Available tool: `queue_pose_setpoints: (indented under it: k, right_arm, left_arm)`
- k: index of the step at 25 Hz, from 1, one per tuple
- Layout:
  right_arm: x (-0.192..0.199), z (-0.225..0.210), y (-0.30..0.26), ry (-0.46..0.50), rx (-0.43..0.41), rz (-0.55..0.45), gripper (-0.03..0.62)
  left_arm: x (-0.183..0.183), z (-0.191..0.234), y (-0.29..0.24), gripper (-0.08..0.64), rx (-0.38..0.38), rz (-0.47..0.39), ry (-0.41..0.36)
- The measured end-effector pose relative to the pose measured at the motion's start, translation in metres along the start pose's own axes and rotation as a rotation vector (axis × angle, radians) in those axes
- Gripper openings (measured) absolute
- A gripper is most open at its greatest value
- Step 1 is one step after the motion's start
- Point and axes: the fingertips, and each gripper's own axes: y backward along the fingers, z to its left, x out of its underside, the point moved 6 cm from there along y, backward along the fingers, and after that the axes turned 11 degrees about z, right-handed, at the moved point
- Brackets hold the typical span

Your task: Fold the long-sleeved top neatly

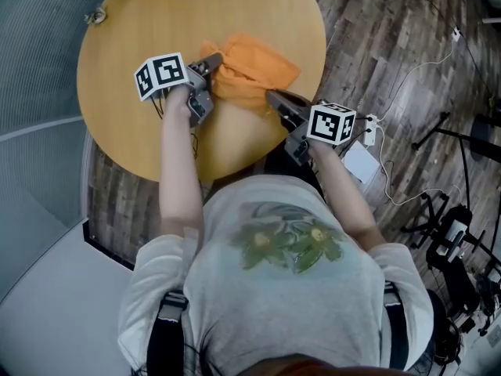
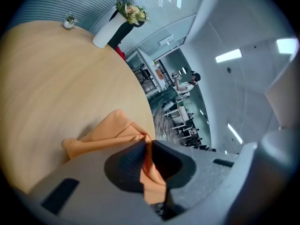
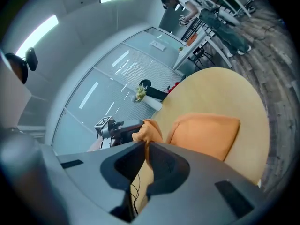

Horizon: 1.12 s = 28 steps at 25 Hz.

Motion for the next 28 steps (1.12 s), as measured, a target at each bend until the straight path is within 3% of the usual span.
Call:
queue_pose_setpoints:
  k: [6,11,14,18,20,23,25,28]
  right_arm:
    - [-0.040,-0.054,0.031,-0.134,0.049,-0.075,0.040]
    - [-0.073,-0.110,0.043,-0.216,0.145,-0.088,0.040]
    - [-0.084,-0.148,0.046,-0.258,0.212,-0.061,0.040]
    - [-0.090,-0.184,0.041,-0.277,0.286,0.044,0.041]
    - [-0.091,-0.193,0.041,-0.286,0.307,0.090,0.041]
    - [-0.102,-0.193,0.050,-0.225,0.324,0.108,0.162]
    - [-0.117,-0.182,0.057,-0.080,0.351,0.103,0.170]
    - [-0.143,-0.156,0.053,0.282,0.368,0.153,0.170]
  left_arm:
    - [-0.030,-0.022,-0.071,0.046,-0.031,0.043,0.033]
    - [-0.057,-0.018,-0.127,0.046,-0.089,0.036,0.094]
    - [-0.072,-0.006,-0.153,0.046,-0.117,-0.001,0.127]
    - [-0.082,-0.006,-0.177,0.046,-0.049,-0.019,0.102]
    - [-0.085,-0.012,-0.178,0.048,-0.015,-0.042,0.034]
    - [-0.090,-0.023,-0.163,0.053,-0.037,-0.043,-0.161]
    - [-0.091,-0.027,-0.147,0.083,-0.118,-0.023,-0.340]
    - [-0.089,-0.026,-0.136,0.148,-0.243,0.100,-0.617]
